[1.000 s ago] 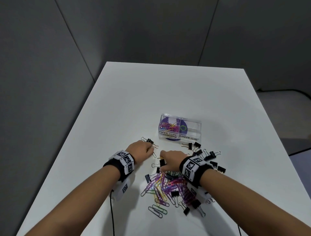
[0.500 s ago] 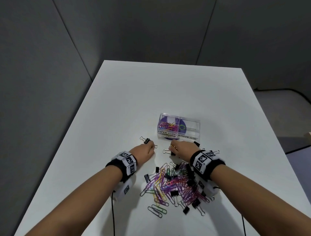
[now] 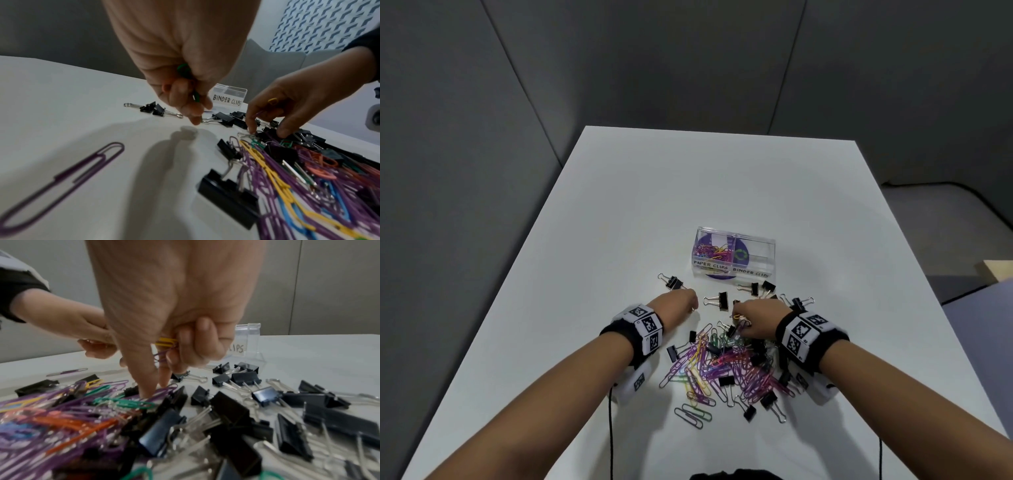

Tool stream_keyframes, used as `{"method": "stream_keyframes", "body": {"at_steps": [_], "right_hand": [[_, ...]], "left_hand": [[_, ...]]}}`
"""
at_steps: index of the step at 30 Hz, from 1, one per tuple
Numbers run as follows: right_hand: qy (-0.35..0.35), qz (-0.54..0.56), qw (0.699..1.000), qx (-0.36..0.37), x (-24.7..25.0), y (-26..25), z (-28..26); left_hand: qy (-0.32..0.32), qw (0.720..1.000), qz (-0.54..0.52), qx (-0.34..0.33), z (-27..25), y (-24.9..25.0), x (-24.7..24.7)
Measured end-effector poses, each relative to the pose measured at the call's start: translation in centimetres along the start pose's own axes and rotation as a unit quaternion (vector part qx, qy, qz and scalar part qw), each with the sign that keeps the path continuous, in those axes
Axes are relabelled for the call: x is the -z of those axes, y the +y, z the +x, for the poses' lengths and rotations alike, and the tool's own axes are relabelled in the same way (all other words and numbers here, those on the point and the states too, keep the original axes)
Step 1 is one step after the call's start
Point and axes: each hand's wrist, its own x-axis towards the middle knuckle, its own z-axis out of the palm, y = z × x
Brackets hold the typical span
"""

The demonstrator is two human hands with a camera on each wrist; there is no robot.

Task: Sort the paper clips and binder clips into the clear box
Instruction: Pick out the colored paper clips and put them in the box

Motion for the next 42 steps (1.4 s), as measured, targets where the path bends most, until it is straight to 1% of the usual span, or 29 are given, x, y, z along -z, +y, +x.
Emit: {"method": "stream_keyframes", "body": {"at_steps": [5, 9, 13, 17, 19, 22, 25, 27, 31, 32, 34, 36, 38, 40, 42], "right_hand": [[0.0, -0.01, 1.0, -0.01, -0.4, -0.1, -0.2], [0.013, 0.001, 1.0, -0.009, -0.7, -0.2, -0.2], [0.009, 0.012, 1.0, -0.006, -1.0, -0.1, -0.4], [0.003, -0.008, 1.0, -0.007, -1.0, 0.0, 0.0], [-0.001, -0.014, 1.0, -0.006, -1.0, 0.1, 0.3], [-0.011, -0.007, 1.0, 0.001, -1.0, 0.4, 0.6], [-0.006, -0.003, 1.0, 0.003, -1.0, 0.7, 0.6], [-0.002, -0.004, 1.0, 0.002, -1.1, 0.7, 0.5], [0.01, -0.003, 1.0, -0.005, -1.7, 0.6, 0.1], [0.009, 0.0, 1.0, -0.007, -1.8, 0.7, 0.1], [0.006, 0.01, 1.0, -0.014, -1.9, 0.7, 0.0], [0.003, 0.015, 1.0, -0.017, -1.9, 0.8, -0.1], [0.004, 0.016, 1.0, -0.014, -2.0, 0.7, -0.2], [0.012, 0.02, 1.0, -0.017, -2.1, 0.5, -0.2], [0.021, 0.03, 0.999, -0.022, -2.2, 0.3, -0.1]], "left_hand": [[0.017, 0.999, 0.043, -0.023, -0.1, 0.1, -0.5], [0.011, 0.999, 0.04, -0.019, -0.4, 0.1, -0.6], [0.01, 0.995, 0.095, -0.019, -0.2, 0.7, -0.5], [-0.035, 0.988, 0.15, -0.003, 0.4, 1.4, -1.1], [-0.046, 0.986, 0.163, -0.004, 0.7, 1.6, -1.7], [-0.054, 0.987, 0.15, -0.001, 1.1, 1.9, -2.1], [-0.073, 0.987, 0.14, 0.0, 1.1, 2.2, -1.5], [-0.068, 0.988, 0.141, -0.004, 1.0, 2.2, -1.5], [-0.026, 0.99, 0.133, -0.028, 0.2, 2.3, -1.3], [-0.029, 0.99, 0.135, -0.042, -0.2, 2.3, -1.1], [-0.066, 0.982, 0.161, -0.075, -1.0, 2.3, -0.7], [-0.109, 0.965, 0.215, -0.107, -1.7, 2.1, -0.4], [-0.129, 0.945, 0.271, -0.13, -1.9, 1.9, -0.7], [-0.118, 0.937, 0.296, -0.141, -2.0, 1.8, -1.1], [-0.086, 0.937, 0.303, -0.152, -1.9, 1.9, -1.3]]}}
